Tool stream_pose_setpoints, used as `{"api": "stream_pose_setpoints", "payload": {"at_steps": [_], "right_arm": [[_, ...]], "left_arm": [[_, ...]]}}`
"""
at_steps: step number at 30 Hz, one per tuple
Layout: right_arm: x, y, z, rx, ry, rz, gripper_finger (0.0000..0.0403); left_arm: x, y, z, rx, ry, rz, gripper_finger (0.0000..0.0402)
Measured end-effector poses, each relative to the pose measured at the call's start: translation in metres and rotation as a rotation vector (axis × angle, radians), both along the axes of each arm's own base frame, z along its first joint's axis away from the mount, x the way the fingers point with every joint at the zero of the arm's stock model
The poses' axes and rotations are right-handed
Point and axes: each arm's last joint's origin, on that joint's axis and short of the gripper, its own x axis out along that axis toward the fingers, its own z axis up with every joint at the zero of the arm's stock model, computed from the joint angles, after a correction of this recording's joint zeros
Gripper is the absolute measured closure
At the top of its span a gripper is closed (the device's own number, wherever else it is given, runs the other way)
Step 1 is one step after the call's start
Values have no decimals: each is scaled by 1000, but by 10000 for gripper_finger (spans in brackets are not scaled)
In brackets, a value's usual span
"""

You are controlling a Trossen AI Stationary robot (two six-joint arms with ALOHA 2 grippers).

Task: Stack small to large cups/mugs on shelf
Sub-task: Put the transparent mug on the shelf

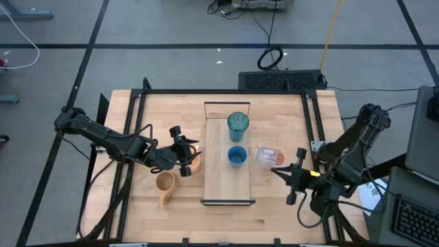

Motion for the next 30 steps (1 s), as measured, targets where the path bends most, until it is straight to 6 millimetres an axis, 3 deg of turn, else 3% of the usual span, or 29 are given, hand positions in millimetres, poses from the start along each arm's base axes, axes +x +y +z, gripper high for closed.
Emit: {"api": "stream_pose_setpoints", "payload": {"at_steps": [7, 12, 19, 24, 30], "right_arm": [[20, 9, 4, -171, -66, -5, 403], [35, 12, -12, -281, -51, 55, 403], [37, 11, -30, -445, -42, 128, 403], [36, 10, -28, -439, -86, 132, 403], [35, 8, -21, -285, -176, 148, 403]], "left_arm": [[0, 0, 0, -3, -3, 5, 213], [0, 0, 0, 0, -2, 3, 213], [0, 0, 0, 6, 2, 0, 213], [0, 0, 0, 7, 3, -1, 213], [0, 0, 0, 7, 2, -1, 213]]}}
